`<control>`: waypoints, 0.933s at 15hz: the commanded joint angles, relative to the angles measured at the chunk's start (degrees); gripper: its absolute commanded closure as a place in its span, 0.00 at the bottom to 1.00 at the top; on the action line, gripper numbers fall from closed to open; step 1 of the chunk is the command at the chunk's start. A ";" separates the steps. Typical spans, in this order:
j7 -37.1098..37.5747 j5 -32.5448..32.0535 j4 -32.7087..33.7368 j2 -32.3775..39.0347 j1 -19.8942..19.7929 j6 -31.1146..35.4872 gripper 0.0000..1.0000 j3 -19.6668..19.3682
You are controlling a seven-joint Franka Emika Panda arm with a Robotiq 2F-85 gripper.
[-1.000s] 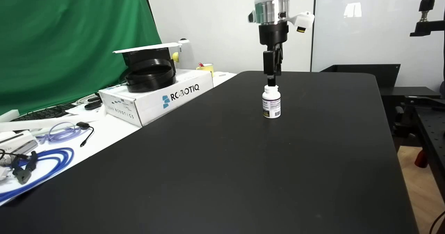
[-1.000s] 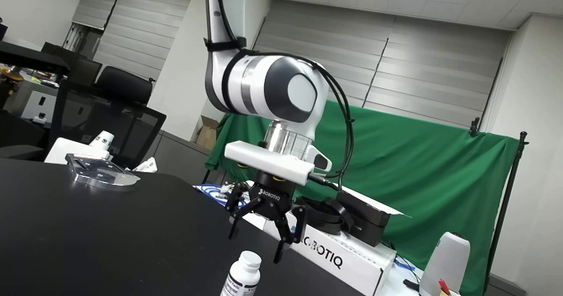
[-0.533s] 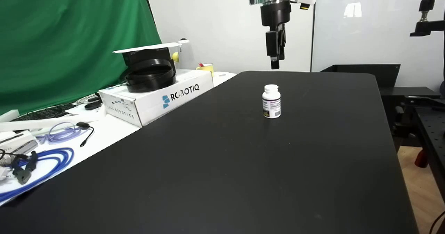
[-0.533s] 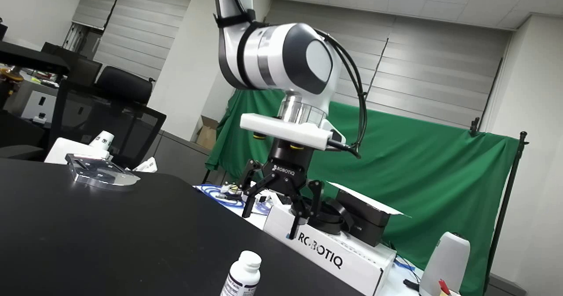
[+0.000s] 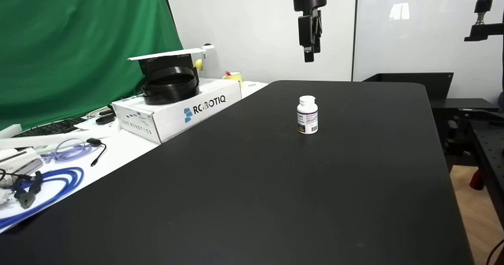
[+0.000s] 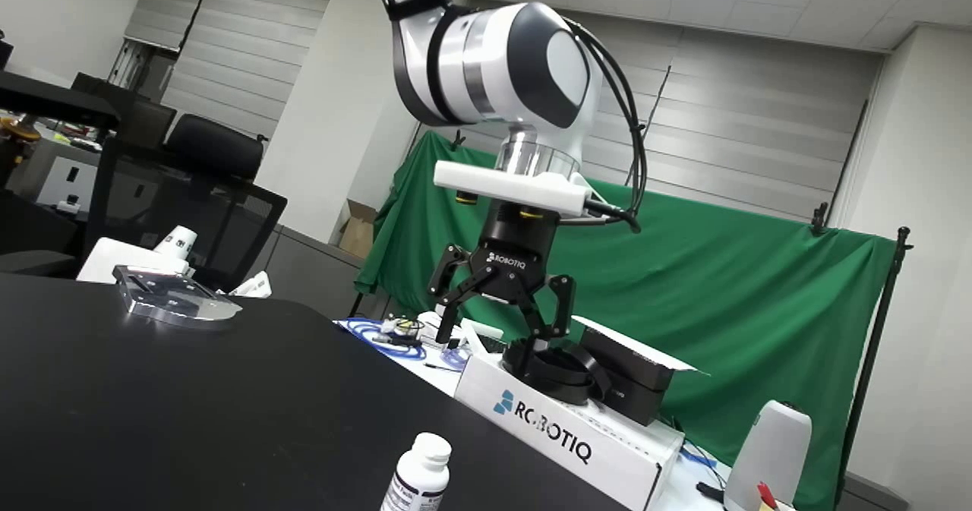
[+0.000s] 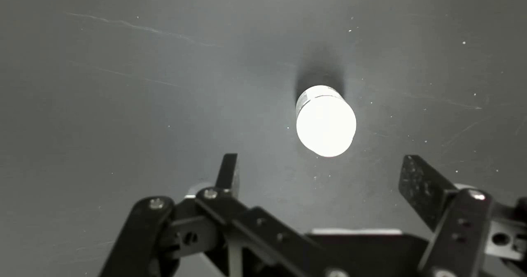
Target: Move the white bottle forward then move it to the left side of the table
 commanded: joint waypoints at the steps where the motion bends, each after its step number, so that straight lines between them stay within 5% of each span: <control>1: -0.33 0.30 0.89 0.42 0.80 -0.02 0.00 -0.41; 14: -9.39 10.60 -0.06 8.75 -0.36 9.95 0.00 1.26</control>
